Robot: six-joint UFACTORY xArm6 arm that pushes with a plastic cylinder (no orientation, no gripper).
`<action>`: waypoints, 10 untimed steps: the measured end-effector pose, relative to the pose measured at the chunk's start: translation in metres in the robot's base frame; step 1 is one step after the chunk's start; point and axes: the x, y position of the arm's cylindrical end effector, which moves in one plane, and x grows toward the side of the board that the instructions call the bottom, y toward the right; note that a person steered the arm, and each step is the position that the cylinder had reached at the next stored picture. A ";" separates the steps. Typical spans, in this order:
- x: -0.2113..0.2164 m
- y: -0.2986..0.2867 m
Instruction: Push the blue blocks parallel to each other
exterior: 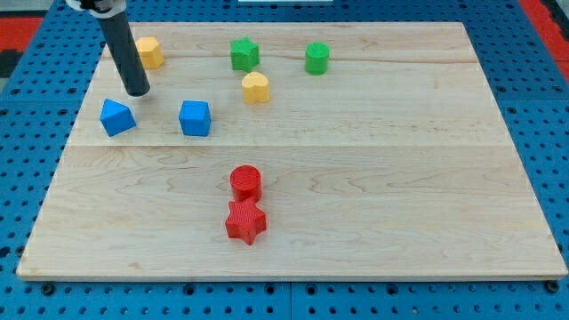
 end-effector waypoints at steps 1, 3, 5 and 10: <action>0.018 -0.048; 0.071 -0.016; 0.028 0.027; 0.031 0.009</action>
